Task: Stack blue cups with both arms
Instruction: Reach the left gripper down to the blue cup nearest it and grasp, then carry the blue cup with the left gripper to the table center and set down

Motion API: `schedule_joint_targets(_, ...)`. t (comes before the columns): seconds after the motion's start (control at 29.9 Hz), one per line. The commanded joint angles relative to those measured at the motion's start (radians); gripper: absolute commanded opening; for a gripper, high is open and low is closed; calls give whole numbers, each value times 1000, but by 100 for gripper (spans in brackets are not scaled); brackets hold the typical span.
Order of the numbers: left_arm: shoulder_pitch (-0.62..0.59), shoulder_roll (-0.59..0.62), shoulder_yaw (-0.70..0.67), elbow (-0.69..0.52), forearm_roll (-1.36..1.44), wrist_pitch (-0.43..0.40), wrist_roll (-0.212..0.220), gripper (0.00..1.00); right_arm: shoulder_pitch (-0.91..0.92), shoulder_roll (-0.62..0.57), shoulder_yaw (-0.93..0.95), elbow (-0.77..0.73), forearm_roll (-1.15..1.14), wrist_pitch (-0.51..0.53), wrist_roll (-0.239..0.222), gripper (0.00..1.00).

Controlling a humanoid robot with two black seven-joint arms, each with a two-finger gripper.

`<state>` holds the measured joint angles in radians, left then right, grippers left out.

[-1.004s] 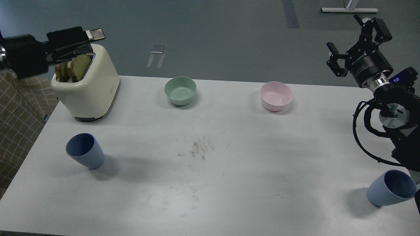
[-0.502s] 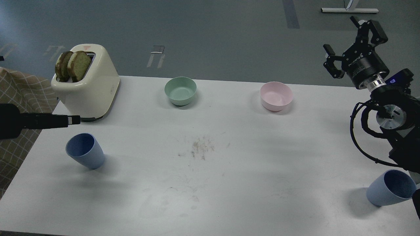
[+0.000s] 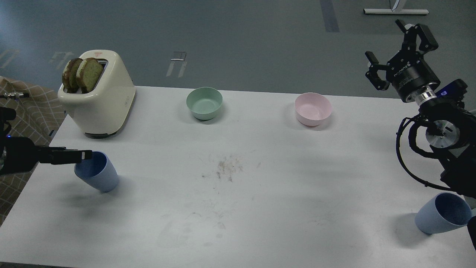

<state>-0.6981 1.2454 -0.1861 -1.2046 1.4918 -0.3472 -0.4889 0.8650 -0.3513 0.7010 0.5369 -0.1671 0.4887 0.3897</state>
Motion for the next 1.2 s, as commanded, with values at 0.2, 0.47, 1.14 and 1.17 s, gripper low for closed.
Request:
schedule_joint_targets(0.2, 17, -37, 0, 36, 2, 11, 0, 70, -9, 0, 2, 0, 0, 0, 1, 100)
schedule_joint_targets(0.47, 32, -49, 0, 49, 54, 11, 0, 20, -11, -3, 2, 0, 1, 0, 1, 100)
schedule_joint_targets(1.14, -92, 25, -13, -113, 56, 42, 0, 0, 14, -8, 5, 15, 0, 0, 1, 100)
schedule_joint_targets(1.17, -106, 26, -12, -131, 56, 40, 0, 0, 20, -8, 5, 20, 0, 0, 1, 100)
